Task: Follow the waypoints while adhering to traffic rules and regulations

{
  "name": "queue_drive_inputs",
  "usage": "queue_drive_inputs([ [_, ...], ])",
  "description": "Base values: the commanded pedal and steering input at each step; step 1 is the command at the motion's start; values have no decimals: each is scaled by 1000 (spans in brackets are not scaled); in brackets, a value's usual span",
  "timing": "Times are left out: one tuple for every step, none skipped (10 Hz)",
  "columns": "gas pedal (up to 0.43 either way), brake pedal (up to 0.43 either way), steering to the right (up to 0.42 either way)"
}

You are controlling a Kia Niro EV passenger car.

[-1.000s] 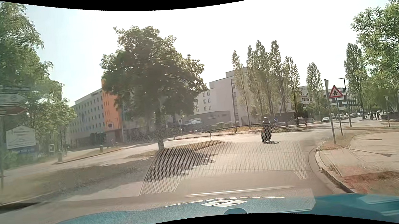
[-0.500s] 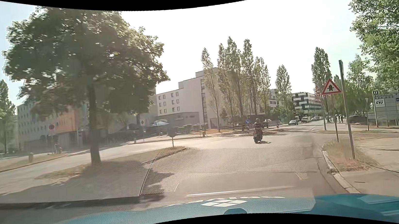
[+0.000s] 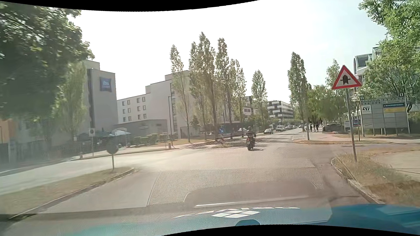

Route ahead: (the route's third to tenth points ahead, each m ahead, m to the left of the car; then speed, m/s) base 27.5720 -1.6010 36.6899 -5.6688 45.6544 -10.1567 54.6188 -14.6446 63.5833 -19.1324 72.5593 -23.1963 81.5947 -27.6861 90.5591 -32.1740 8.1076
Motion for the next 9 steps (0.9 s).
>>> queue_drive_inputs([
  [87,0,136],
  [87,0,113],
  [87,0,94],
  [87,0,71],
  [87,0,54],
  [87,0,43],
  [87,0,41],
  [87,0,41],
  [87,0,41],
])
